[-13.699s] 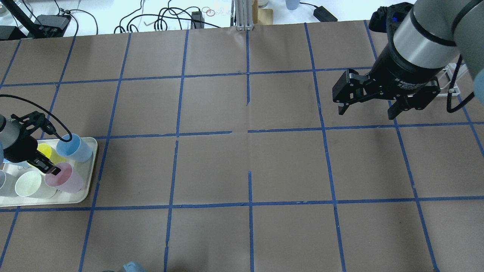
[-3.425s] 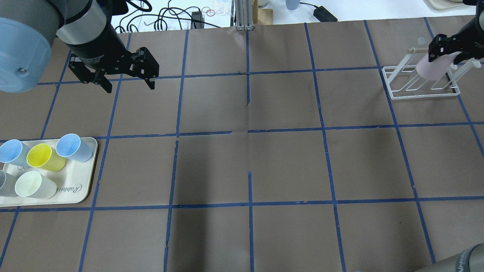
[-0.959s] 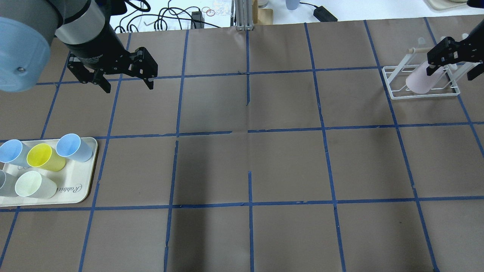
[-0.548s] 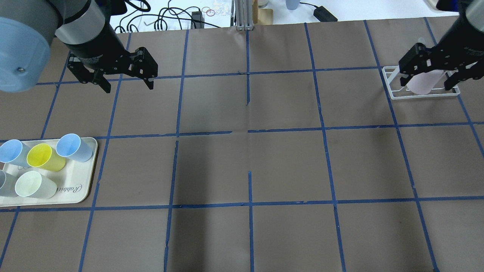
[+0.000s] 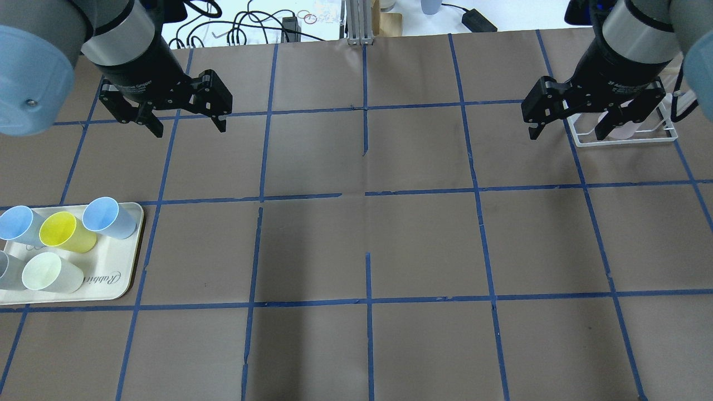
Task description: Transfer IKEA cup to right arm and place on rack
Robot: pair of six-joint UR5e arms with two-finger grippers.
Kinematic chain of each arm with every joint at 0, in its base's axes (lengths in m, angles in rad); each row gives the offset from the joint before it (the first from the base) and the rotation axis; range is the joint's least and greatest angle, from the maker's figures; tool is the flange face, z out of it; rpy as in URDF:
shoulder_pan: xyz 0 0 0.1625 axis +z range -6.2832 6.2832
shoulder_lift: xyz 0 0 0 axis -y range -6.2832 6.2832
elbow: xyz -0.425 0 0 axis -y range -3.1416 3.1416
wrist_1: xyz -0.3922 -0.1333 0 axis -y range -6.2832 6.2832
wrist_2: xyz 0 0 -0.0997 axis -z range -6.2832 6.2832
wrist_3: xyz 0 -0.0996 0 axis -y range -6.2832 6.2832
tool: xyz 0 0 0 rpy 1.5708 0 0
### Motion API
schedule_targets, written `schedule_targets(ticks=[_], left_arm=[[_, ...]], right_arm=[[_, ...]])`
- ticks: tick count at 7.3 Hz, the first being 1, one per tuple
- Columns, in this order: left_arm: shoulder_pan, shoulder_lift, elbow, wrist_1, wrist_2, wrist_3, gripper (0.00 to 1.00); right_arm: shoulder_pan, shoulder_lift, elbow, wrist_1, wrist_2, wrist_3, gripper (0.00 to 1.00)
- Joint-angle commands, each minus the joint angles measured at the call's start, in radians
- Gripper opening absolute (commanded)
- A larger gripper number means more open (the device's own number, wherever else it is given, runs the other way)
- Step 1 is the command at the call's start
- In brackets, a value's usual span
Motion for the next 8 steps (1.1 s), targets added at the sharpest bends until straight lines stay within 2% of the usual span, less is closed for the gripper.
schedule_targets(ticks=[1,8], left_arm=[[0.000,0.000,0.000,0.000,0.000,0.000,1.00],[0.002,0.000,0.000,0.000,0.000,0.000,1.00]], right_arm=[[0.014,-0.014,0.001,0.009,0.010,0.019,1.00],[0.040,-0.015,-0.001,0.038,-0.004,0.021,1.00]])
